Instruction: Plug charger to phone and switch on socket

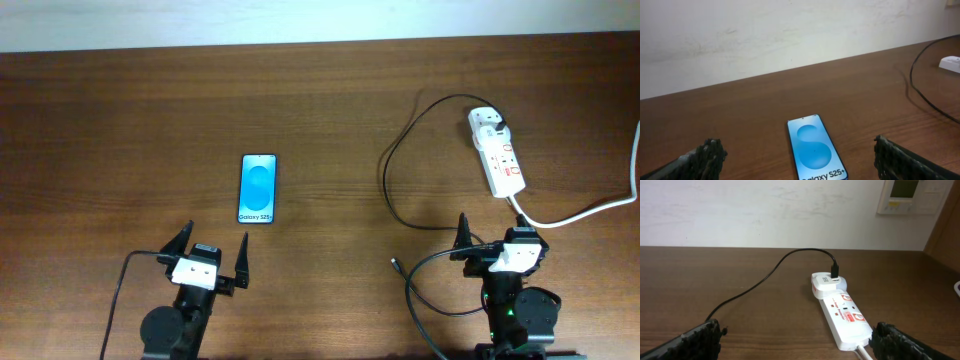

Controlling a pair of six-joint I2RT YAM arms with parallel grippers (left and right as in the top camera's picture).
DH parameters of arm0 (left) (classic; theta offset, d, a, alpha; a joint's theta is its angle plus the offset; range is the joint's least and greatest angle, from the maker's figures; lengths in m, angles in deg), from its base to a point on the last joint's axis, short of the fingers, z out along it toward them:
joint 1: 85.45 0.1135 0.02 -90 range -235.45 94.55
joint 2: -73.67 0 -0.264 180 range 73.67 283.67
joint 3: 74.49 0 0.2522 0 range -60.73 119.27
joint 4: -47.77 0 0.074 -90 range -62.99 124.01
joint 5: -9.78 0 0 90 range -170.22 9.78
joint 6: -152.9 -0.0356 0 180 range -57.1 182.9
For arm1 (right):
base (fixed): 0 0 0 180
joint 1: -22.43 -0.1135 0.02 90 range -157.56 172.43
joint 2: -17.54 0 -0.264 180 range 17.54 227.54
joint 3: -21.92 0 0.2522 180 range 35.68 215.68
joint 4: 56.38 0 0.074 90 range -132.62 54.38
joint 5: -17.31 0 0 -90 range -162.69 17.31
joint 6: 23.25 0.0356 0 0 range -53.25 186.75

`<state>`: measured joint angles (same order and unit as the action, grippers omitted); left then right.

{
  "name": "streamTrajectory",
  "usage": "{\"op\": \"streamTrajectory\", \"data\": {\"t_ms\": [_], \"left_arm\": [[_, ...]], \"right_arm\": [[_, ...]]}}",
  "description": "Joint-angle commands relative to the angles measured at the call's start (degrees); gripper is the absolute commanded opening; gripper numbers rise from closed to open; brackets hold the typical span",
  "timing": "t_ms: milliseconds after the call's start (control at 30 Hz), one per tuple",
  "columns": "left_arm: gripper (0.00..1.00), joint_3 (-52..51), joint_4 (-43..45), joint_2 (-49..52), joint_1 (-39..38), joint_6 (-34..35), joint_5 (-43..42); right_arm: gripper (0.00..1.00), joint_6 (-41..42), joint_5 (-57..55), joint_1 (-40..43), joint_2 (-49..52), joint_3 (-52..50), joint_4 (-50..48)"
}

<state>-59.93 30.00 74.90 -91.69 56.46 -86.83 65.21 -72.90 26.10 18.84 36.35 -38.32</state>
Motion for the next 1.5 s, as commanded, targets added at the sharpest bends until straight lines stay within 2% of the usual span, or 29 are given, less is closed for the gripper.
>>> {"op": "streamTrajectory", "data": {"t_ms": [0,600,833,1200,1267,1367,1467], "left_arm": [[0.99,-0.3,-0.1,0.2,0.4,-0.5,0.4],[0.99,-0.3,-0.1,0.2,0.4,-0.5,0.4],[0.99,0.5,0.1,0.2,0.4,5.8,0.4],[0.99,1.5,2.0,0.2,0.4,5.8,0.0],[0.99,1.9,4.5,0.2,0.4,5.8,-4.7],[0.99,10.7,-4.4,1.4,0.4,5.8,-2.2],[0.99,19.9,-6.3,8.4,0.4,5.8,-2.0]], "right_arm": [[0.98,0.0,-0.3,0.3,0.2,-0.3,0.3],[0.98,0.0,-0.3,0.3,0.2,-0.3,0.3],[0.98,0.0,-0.3,0.3,0.2,-0.3,0.3],[0.98,0.0,-0.3,0.3,0.2,-0.3,0.3],[0.98,0.0,-0.3,0.3,0.2,-0.3,0.3],[0.98,0.0,-0.3,0.3,0.2,-0.3,0.3],[0.98,0.0,-0.3,0.3,0.2,-0.3,0.3]]}}
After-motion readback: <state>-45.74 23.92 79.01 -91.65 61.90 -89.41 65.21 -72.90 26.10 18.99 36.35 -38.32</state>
